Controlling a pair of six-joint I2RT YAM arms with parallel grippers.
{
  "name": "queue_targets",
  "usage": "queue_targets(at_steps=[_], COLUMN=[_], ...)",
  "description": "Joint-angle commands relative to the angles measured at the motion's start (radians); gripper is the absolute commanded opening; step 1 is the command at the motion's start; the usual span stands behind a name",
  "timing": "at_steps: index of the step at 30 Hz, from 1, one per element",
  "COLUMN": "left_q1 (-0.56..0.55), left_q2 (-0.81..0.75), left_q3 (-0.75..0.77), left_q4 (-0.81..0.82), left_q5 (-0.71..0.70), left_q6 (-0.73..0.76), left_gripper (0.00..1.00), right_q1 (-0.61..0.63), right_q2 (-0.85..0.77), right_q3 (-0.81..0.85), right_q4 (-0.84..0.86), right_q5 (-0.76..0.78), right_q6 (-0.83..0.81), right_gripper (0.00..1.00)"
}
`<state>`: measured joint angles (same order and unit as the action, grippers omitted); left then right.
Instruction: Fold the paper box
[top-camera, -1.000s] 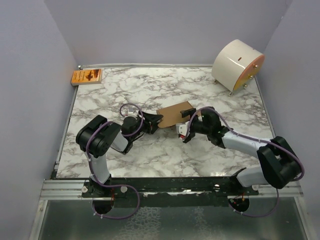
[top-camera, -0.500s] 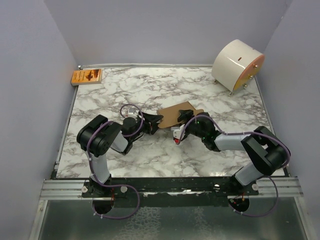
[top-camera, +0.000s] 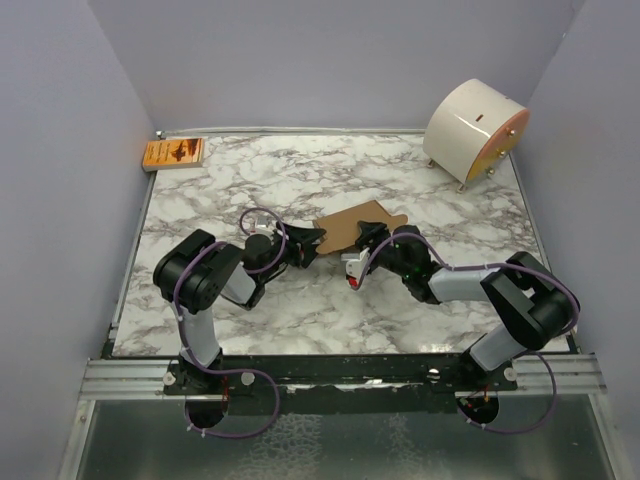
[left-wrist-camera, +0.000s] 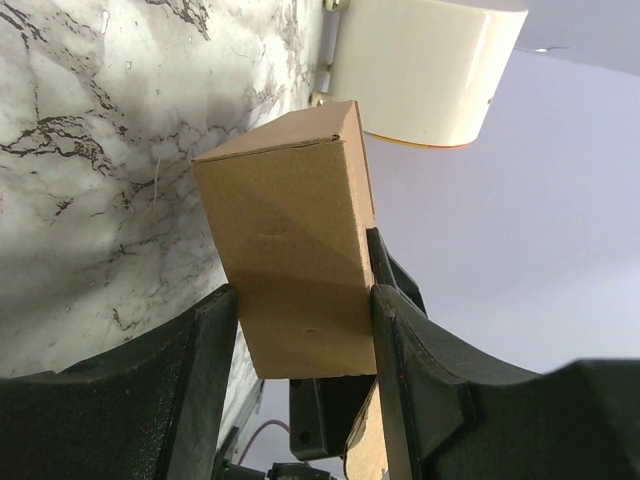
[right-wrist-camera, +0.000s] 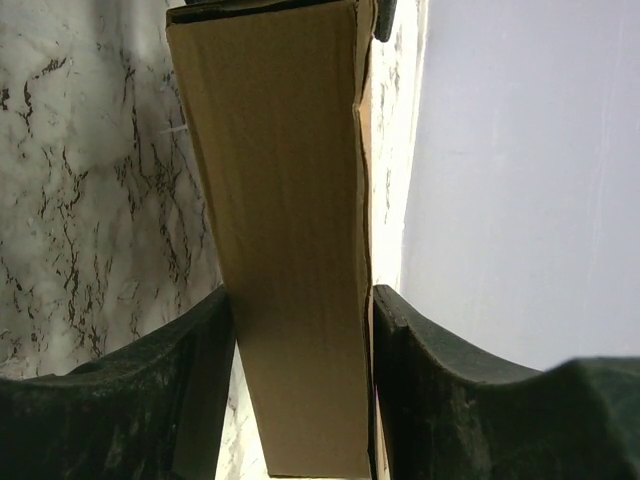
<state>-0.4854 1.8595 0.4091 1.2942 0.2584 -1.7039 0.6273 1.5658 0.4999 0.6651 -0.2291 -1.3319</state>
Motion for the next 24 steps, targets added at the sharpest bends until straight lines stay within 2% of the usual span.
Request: queue_targets(at_steps=[1,8,12,18,24], left_q1=[0.005,0.017,0.029,0.063,0.104], left_q2=[0.004,-0.027,-0.071,-0.156,-0.311], left_q3=[-0.01,-0.045,-0.08,-0.156,-0.236], left_q4=[0.066,0.069,0.049,0.036,0.004], left_q5=[0.022,0.002,-0.014,-0.05,-0.096], left_q6=[-0.013,-0.022,-0.006,0.053,0.167], left_gripper=[0.5,0.71,0.89,0.9,0.9], right_q1=[0.006,0.006,0.006,0.005,0.003], right_q2=[-0.001,-0.008,-0.019,-0.052,-0.091], right_q3=[-0.005,-0.001,0.002,0.022,0.062], right_q4=[0.085,0.074,0.067,0.022,-0.056], right_q5=[0.024,0.023,0.022,0.012,-0.004], right_q6=[0.025,0.046,0.062,0.114,0.189], right_gripper=[0.47,0.47,0.47,0.47,0.47])
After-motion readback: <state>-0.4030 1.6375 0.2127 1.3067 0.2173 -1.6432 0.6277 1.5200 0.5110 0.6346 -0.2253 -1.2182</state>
